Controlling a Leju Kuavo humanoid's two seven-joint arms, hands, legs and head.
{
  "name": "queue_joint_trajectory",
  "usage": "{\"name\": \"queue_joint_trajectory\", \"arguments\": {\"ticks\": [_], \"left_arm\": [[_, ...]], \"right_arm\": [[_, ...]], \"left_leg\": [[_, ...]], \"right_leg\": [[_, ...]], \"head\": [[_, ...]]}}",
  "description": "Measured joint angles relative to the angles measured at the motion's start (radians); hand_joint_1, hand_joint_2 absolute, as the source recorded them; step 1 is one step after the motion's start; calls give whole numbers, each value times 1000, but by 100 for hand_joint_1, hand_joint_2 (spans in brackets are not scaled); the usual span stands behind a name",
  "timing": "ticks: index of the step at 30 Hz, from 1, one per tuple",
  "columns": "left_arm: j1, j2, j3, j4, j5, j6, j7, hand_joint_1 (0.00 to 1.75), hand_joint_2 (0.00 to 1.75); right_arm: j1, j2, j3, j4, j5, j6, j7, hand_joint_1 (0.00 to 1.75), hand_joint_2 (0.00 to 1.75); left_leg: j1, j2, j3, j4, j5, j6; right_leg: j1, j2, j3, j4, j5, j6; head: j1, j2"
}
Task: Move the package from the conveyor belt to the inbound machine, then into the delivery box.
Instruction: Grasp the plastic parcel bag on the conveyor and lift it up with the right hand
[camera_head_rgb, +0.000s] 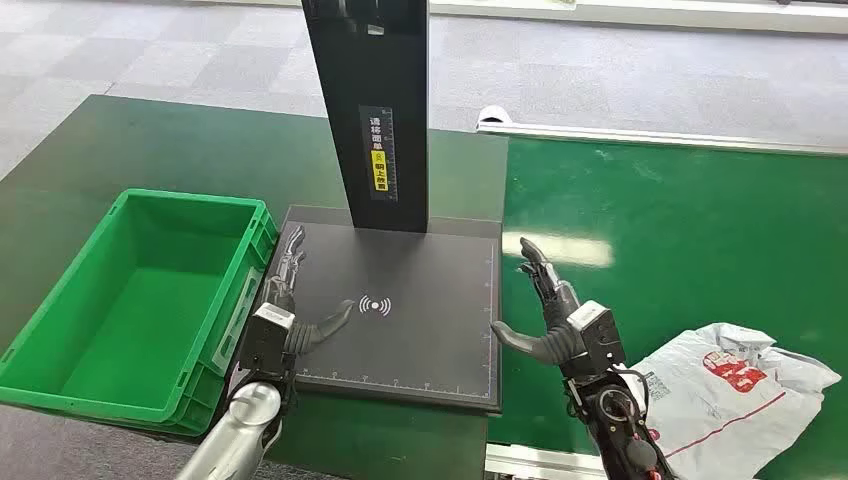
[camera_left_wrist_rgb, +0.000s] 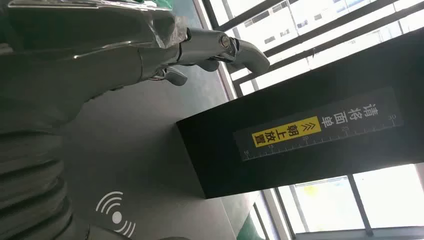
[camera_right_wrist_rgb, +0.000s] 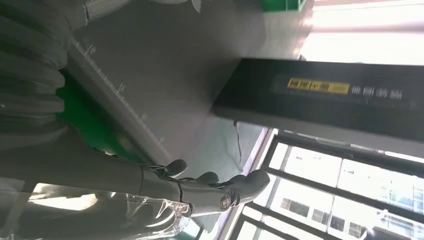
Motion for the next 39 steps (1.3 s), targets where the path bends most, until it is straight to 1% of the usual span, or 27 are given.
{"name": "queue_joint_trajectory", "arguments": {"ticks": [2, 3, 4, 6, 7, 9, 11, 15, 19, 24, 30, 32, 34, 36, 39], "left_arm": [[0, 1, 0, 0, 0, 0, 0, 0, 175], [0, 1, 0, 0, 0, -1, 0, 0, 175], [0, 2, 0, 0, 0, -1, 0, 0, 175], [-1, 4, 0, 0, 1, -1, 0, 0, 175], [-2, 4, 0, 0, 1, -2, 0, 0, 175], [-2, 6, 1, 0, 1, -8, 0, 0, 175], [-2, 7, 1, 0, 1, -14, 0, 0, 175], [-1, 8, 1, 0, 0, -19, 0, 0, 175], [-1, 9, 1, 0, 1, -14, 0, 0, 175], [-1, 9, 1, 0, 1, -13, 0, 0, 175], [-1, 9, 1, 0, 1, -13, 0, 0, 175], [-1, 9, 1, 0, 1, -13, 0, 0, 175], [-1, 8, 1, 1, 1, -13, 0, 0, 175], [-2, 8, 1, 3, 1, -13, 0, 0, 175], [-4, 8, 1, 10, -1, -12, 0, 0, 175]], "right_arm": [[7, -9, -8, -10, 42, -43, 6, 0, 175], [14, -18, -16, -22, 99, -100, 22, 0, 175], [22, -27, -25, -36, 181, -178, 51, 0, 175], [32, -44, -48, -63, 356, -338, 136, 0, 175], [34, -52, -64, -73, 418, -393, 180, 0, 175], [37, -70, -110, -85, 476, -440, 248, 0, 175], [44, -84, -171, -87, 499, -458, 288, 0, 175], [66, -102, -292, -76, 523, -461, 309, 0, 175], [65, -104, -382, -35, 556, -435, 323, 0, 175], [63, -104, -428, -8, 561, -428, 325, 0, 175], [60, -103, -447, 11, 569, -420, 339, 0, 175], [54, -103, -454, 22, 583, -404, 368, 0, 175], [44, -103, -466, 41, 600, -374, 415, 0, 175], [35, -104, -483, 68, 613, -323, 476, 0, 175], [30, -109, -504, 116, 640, -222, 566, 0, 175]], "left_leg": [[0, 0, 0, 0, 0, 0], [0, 0, 0, 0, 0, 0], [0, 0, 0, 0, 0, 0], [0, 0, 0, 0, 0, 0], [0, 0, 0, 0, 0, 0], [0, 0, 0, 0, 0, 0], [0, 0, -1, 0, 0, 0], [0, 0, -1, 0, 0, 0], [0, 0, -1, 0, 0, 0], [0, 0, -1, 0, 0, 0], [0, 0, -1, 0, 0, 0], [0, 0, -1, 0, 0, 0], [0, 0, -1, 0, 0, 0], [0, 0, 0, 0, 0, 0], [0, 0, -1, 0, 0, 0]], "right_leg": [[0, 0, 0, 0, 0, 0], [0, 0, 0, 0, 0, 0], [0, 0, 0, 0, 0, 0], [0, 0, -1, 0, 0, 0], [0, 0, -1, 0, 0, 0], [0, 0, -1, 0, 0, 0], [0, 0, -1, 0, 0, 0], [0, 0, -1, 0, 0, 0], [0, 0, -1, 0, 0, 0], [0, 0, -1, 0, 0, 0], [0, 0, -1, 0, 0, 0], [0, 0, -1, 0, 0, 0], [0, 0, -1, 0, 0, 0], [0, 0, -1, 0, 0, 0], [0, 0, -1, 0, 0, 0]], "head": [[0, 0], [0, 0], [0, 0], [0, 0], [0, 0], [0, 0], [0, 0], [0, 0], [0, 0], [0, 0], [0, 0], [0, 0], [0, 0], [0, 0], [0, 0]]}}
